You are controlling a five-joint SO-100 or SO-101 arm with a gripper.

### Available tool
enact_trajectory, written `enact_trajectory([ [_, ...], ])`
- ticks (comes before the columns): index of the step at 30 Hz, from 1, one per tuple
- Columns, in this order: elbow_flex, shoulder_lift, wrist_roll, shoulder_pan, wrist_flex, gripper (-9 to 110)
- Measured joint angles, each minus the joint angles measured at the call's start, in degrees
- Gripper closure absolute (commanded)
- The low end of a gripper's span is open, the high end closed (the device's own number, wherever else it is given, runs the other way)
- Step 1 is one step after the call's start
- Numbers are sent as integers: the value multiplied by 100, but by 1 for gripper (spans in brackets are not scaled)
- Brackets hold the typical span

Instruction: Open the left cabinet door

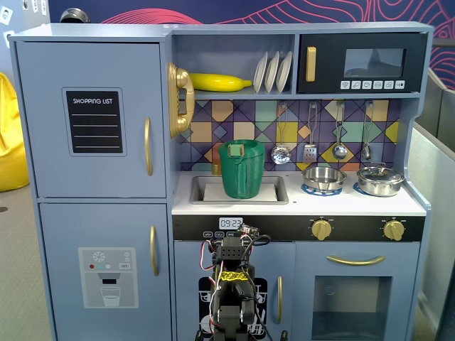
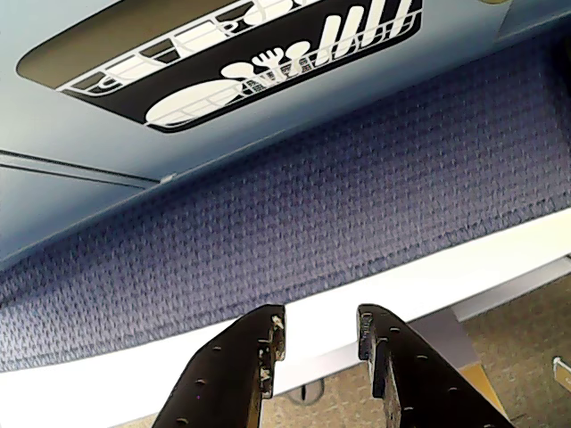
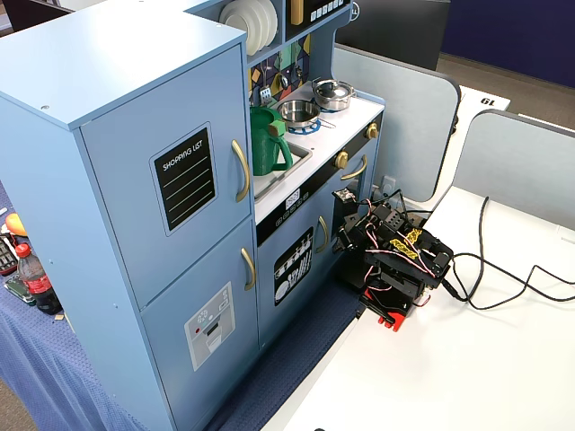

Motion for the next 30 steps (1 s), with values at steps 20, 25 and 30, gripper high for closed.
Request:
enact_trajectory([
  [20, -35, -158, -650, -1204, -589, 99],
  [25, -1327, -747, -1415, -2188, -2575, 92],
  [30, -3094, -2136, -1740, -2892, -4298, 84],
])
